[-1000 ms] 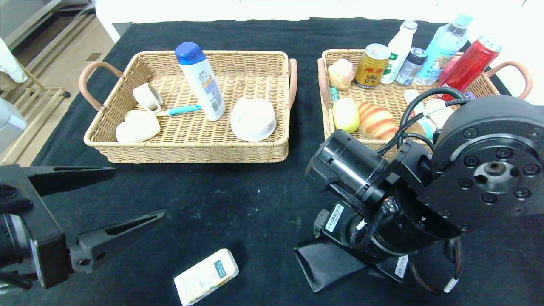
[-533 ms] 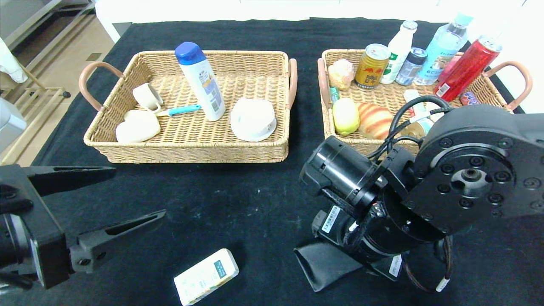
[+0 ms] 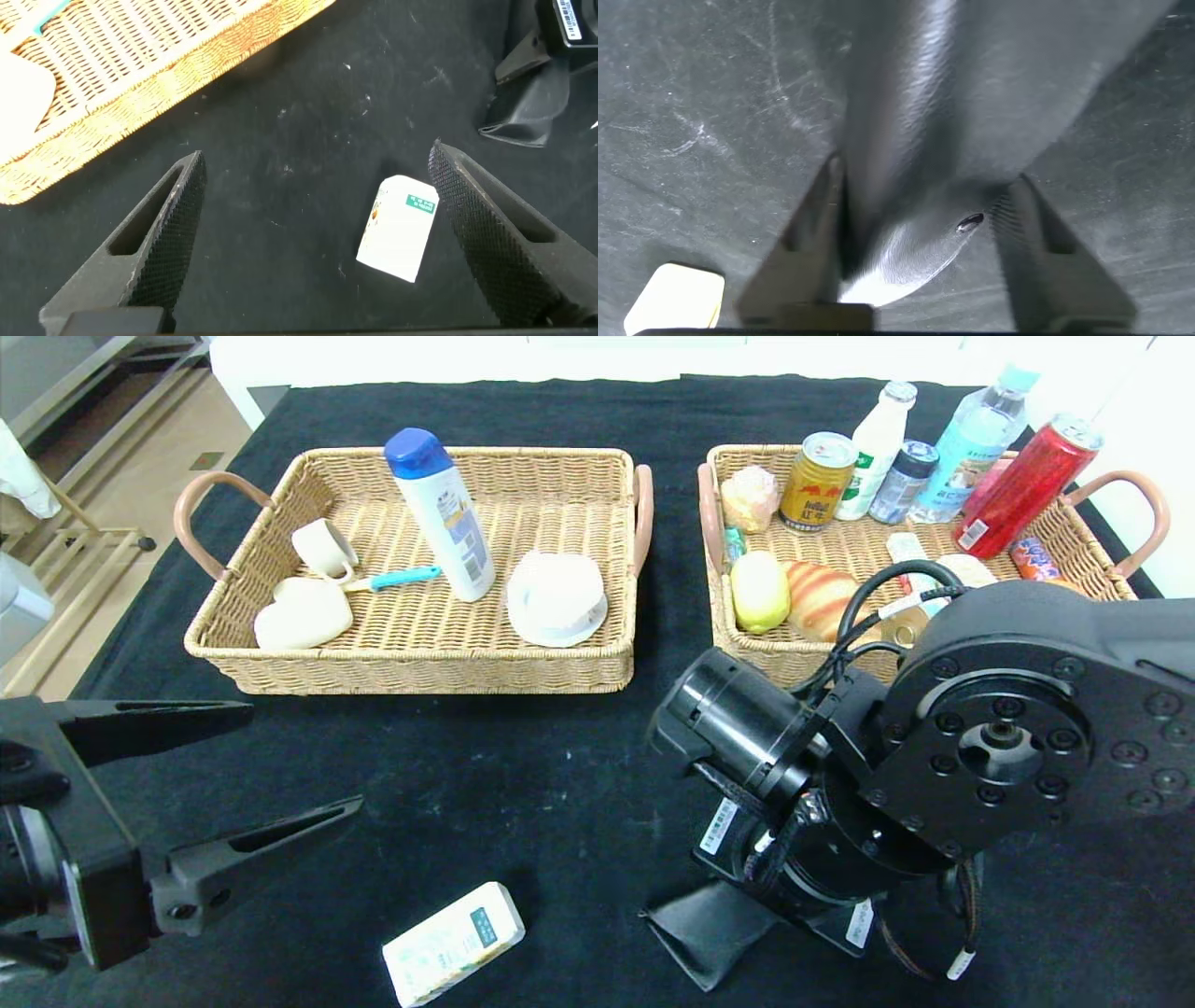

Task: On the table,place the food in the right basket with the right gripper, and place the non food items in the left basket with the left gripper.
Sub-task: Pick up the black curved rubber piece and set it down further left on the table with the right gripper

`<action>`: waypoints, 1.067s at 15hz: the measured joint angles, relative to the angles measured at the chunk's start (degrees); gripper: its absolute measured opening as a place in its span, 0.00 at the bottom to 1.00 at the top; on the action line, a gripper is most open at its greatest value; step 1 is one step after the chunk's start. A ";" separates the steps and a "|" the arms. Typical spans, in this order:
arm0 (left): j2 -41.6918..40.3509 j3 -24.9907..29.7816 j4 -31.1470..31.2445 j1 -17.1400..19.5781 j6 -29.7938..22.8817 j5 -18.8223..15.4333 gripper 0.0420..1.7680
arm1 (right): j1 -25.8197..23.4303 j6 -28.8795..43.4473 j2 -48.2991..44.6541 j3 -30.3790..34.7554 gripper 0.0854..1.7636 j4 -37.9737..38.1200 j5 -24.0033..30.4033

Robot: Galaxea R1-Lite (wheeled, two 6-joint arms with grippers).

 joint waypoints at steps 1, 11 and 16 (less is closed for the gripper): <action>0.00 0.00 0.02 0.00 0.00 -0.02 0.97 | 0.00 0.00 0.09 0.02 0.47 0.07 0.02; 0.09 0.06 0.02 0.00 0.01 -0.02 0.97 | -0.24 0.00 0.61 0.04 0.44 0.18 0.09; 0.09 0.06 0.02 -0.18 0.11 -0.05 0.97 | 0.91 -2.66 -1.73 -0.49 0.43 0.35 -4.02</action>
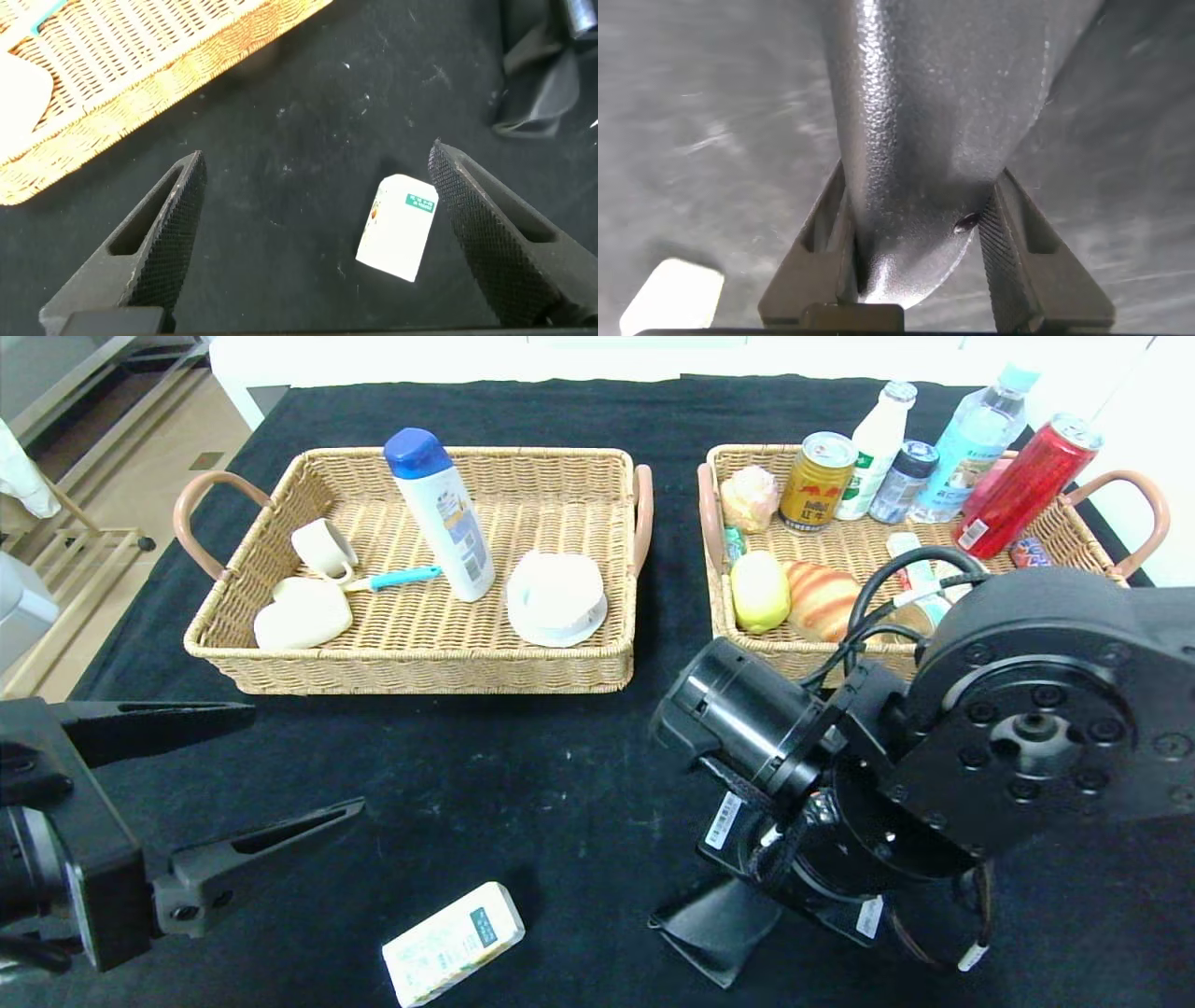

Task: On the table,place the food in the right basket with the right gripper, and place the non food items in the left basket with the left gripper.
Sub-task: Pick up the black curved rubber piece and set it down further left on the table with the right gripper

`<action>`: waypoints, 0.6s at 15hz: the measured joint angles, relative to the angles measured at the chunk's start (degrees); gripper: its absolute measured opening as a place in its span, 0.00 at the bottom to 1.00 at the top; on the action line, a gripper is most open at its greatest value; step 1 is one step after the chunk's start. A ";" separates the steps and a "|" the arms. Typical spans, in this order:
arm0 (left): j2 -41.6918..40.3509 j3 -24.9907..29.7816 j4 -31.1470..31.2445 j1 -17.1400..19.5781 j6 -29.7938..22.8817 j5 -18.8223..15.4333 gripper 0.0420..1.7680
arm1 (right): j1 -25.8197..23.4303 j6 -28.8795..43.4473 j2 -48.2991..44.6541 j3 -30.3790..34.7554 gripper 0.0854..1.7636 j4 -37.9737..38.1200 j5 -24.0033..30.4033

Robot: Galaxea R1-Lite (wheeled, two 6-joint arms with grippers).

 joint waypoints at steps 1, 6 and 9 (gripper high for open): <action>-0.02 0.00 0.00 -0.09 0.00 0.00 0.97 | 0.30 -1.95 -1.17 -0.21 0.42 -0.02 -0.74; -0.05 0.00 0.00 -0.15 0.00 0.02 0.97 | 1.96 -14.82 -5.94 -2.73 0.41 -0.06 -5.46; 0.00 0.00 0.00 -0.15 0.00 -0.04 0.97 | 3.96 -22.80 -7.39 -3.38 0.41 0.00 -5.60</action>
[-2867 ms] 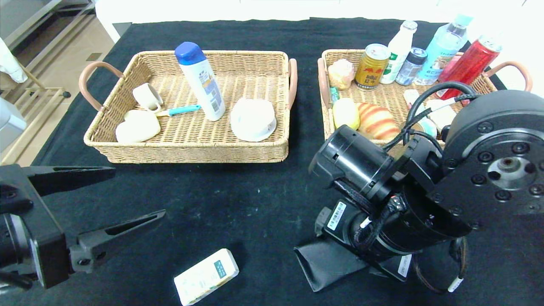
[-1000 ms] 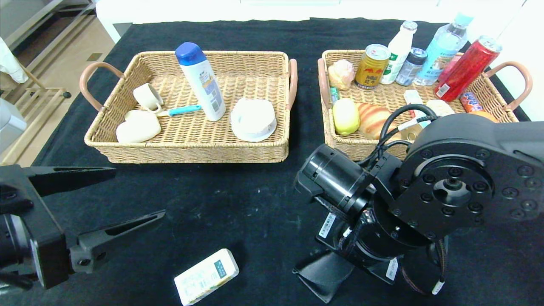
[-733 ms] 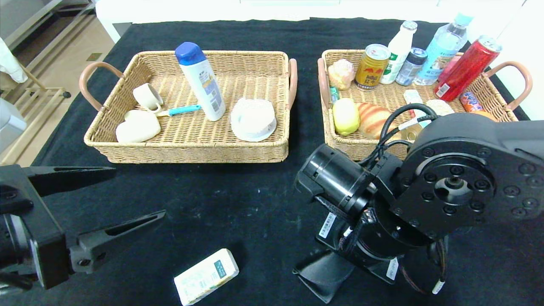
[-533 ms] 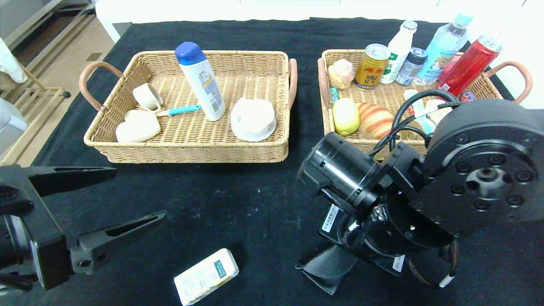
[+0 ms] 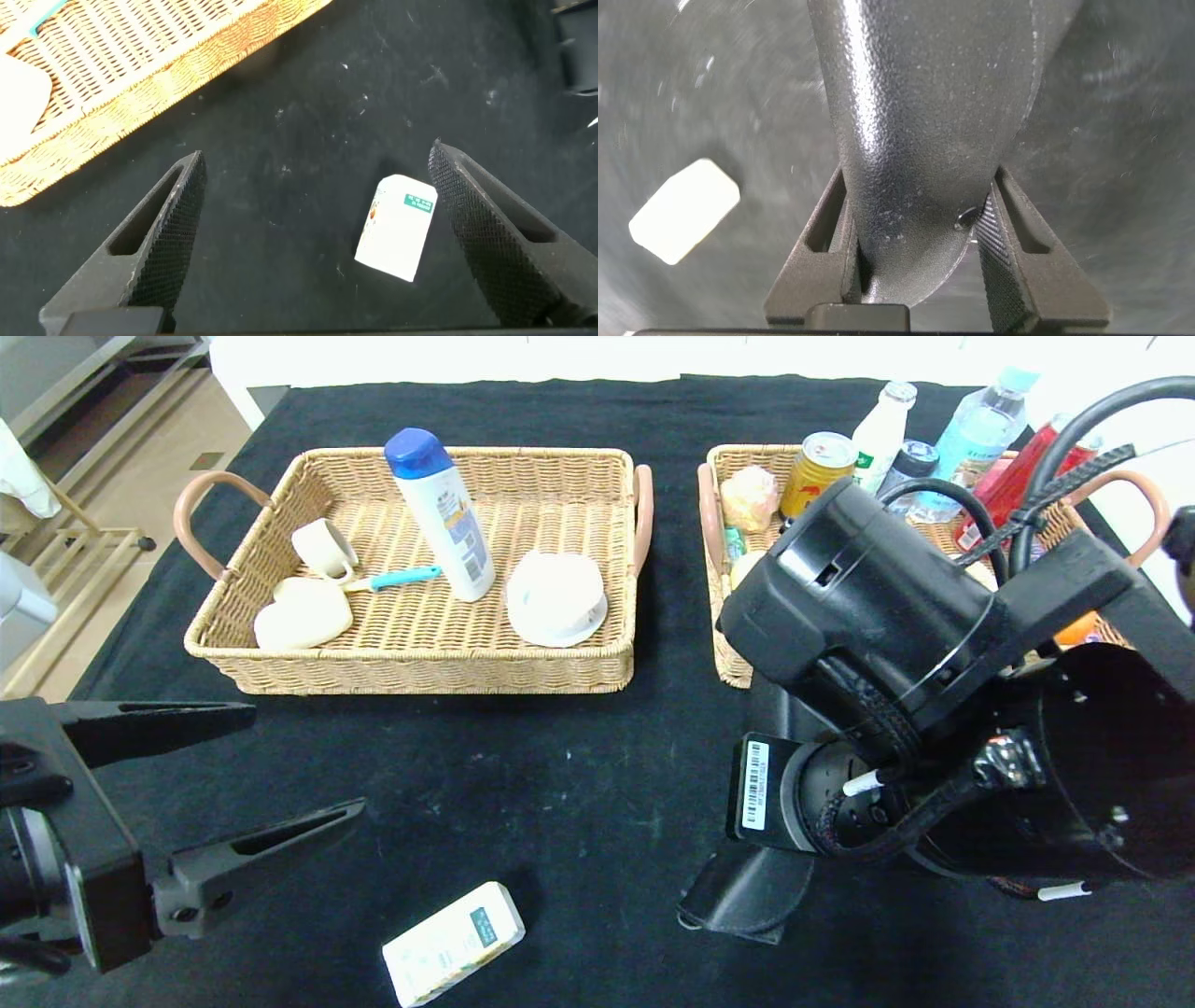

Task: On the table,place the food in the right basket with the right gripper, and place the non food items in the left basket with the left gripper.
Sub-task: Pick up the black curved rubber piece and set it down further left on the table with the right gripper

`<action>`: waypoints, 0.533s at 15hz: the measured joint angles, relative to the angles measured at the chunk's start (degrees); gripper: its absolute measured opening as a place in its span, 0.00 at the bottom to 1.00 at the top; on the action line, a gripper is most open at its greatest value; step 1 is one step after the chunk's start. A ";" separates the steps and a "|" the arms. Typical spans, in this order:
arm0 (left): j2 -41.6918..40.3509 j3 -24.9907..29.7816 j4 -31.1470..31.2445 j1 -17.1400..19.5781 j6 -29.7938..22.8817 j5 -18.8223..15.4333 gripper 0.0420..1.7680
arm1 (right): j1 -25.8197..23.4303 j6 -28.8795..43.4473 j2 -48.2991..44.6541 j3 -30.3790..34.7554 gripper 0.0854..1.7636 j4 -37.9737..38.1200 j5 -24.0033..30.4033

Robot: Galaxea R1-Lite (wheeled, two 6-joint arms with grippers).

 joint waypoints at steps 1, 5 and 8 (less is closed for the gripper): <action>0.00 0.00 0.00 0.00 0.00 -0.02 0.97 | 0.56 -1.84 -0.17 -0.27 0.40 -0.09 -0.06; 0.06 -0.01 -0.09 0.00 -0.13 -0.02 0.97 | 2.24 -6.01 0.95 -2.85 0.40 -0.38 -1.33; 0.06 -0.04 -2.05 0.06 -0.33 0.06 0.97 | 3.58 -11.24 2.74 -4.10 0.40 -4.00 -1.68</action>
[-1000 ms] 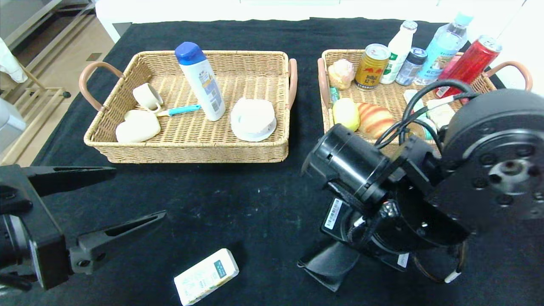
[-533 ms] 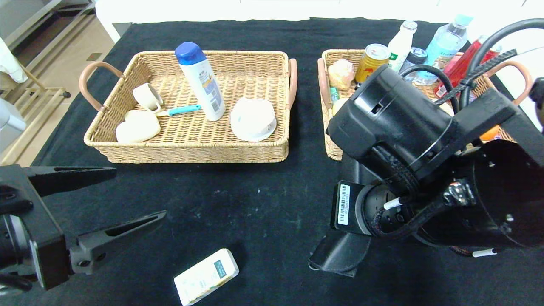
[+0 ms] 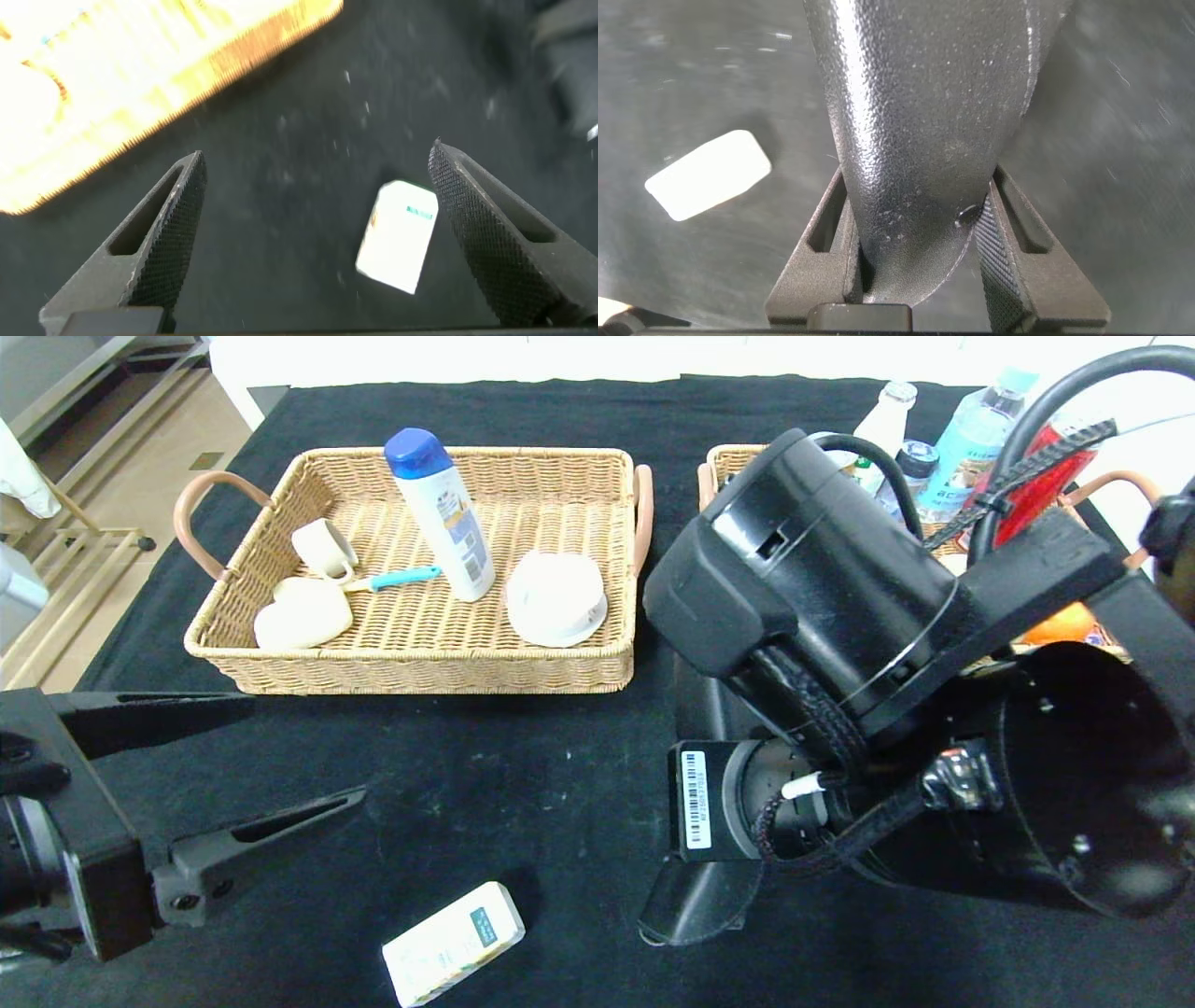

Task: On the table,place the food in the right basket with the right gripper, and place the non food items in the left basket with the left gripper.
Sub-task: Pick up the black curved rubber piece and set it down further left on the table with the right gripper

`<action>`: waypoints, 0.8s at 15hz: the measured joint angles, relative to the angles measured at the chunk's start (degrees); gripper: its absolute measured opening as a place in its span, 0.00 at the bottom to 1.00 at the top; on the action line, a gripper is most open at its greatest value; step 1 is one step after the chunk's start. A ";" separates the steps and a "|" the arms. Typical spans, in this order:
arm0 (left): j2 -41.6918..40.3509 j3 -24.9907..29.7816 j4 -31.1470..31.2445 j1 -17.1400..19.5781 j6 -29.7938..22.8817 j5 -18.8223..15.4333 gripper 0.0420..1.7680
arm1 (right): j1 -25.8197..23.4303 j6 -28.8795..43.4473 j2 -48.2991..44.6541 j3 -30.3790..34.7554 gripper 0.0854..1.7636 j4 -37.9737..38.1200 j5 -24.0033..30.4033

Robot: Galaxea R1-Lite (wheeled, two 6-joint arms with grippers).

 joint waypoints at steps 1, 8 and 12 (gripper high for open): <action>-0.06 0.17 -0.74 0.11 -0.07 0.13 0.97 | 0.12 -1.96 0.39 -0.12 0.40 -1.73 -0.05; -1.60 -0.96 -1.12 0.90 -0.52 0.24 0.97 | -1.84 -14.75 2.24 -0.11 0.39 -13.07 0.33; -2.57 -1.43 -1.10 0.90 -0.83 0.28 0.97 | -0.93 -14.77 4.33 0.82 0.39 -13.07 3.08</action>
